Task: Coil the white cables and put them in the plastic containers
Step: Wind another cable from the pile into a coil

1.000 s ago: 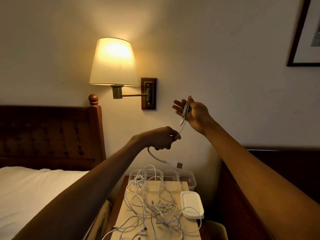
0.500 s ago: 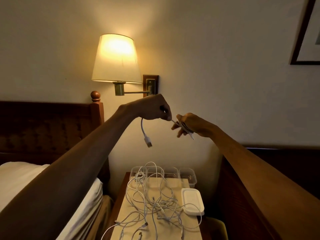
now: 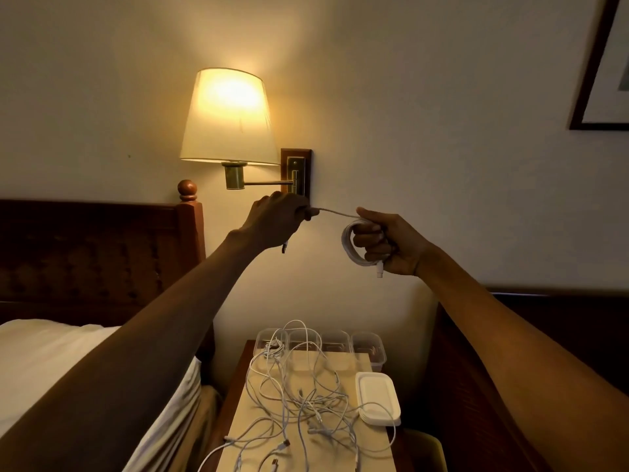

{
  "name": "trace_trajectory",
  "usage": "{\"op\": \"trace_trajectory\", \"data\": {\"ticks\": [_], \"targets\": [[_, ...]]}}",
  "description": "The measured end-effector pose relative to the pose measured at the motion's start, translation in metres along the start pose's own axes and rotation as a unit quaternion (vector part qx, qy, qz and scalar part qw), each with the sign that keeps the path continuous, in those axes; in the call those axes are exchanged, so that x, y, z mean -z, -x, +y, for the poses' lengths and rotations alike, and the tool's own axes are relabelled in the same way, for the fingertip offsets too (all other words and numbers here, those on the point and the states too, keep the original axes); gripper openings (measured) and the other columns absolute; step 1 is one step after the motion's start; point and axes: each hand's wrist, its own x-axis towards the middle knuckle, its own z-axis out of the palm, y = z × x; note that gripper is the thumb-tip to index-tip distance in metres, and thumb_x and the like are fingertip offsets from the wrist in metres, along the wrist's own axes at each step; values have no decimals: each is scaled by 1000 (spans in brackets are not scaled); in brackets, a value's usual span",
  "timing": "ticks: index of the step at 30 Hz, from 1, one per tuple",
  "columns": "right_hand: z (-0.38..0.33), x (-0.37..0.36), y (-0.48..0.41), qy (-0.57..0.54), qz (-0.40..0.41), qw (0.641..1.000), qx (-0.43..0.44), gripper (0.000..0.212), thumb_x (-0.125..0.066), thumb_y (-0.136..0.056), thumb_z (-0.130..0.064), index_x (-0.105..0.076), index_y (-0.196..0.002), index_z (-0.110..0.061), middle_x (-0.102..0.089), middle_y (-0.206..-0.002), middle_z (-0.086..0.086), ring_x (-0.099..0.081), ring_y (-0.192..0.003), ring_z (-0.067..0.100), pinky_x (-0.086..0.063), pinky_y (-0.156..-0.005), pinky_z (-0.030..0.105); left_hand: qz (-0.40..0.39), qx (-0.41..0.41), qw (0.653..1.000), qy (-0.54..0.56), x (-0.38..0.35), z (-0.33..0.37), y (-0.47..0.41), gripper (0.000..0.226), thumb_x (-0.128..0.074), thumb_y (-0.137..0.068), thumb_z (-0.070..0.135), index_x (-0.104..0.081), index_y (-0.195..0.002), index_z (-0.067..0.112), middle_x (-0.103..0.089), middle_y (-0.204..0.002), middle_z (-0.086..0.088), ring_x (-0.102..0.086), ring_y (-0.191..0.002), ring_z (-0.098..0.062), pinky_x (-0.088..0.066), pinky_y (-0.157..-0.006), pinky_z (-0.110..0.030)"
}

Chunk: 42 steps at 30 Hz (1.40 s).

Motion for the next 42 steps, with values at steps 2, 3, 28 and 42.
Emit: {"op": "trace_trajectory", "data": {"ticks": [2,3,28,42], "targets": [[0,2,1,-13,10,1000,18,49,-38,-101,-39,-40,-57,-18,-35,-50,-6,-15,-39,6,-20,-34,14,-2,41,999,7,-9,1,3,21,-51,-101,22,-68,-98,10,-68,-89,2,-65,-68,-14,-46,-58,-21],[1,2,1,-19,9,1000,22,48,-38,-100,-39,-40,-56,-19,-34,-50,-6,-12,-39,6,-18,-34,14,-11,66,998,23,-12,4,3,21,-51,-101,21,-68,-97,8,-68,-90,1,-64,-66,-12,-47,-57,-22],[5,0,8,-101,-47,992,54,50,-34,-100,-33,-41,-53,-19,-20,-51,-9,-14,-35,5,-23,-31,14,-118,292,724,614,-16,65,2,17,-59,-97,20,-69,-105,9,-63,-92,-11,-60,-71,-16,-48,-61,-26],[5,-14,8,-12,86,990,114,53,-39,-100,-28,-40,-48,-19,-33,-41,-6,-25,-28,4,-25,-28,15,-156,300,716,611,-15,72,9,15,-54,-100,23,-64,-99,11,-58,-76,-2,-44,-56,-9,-33,-51,-21]]}}
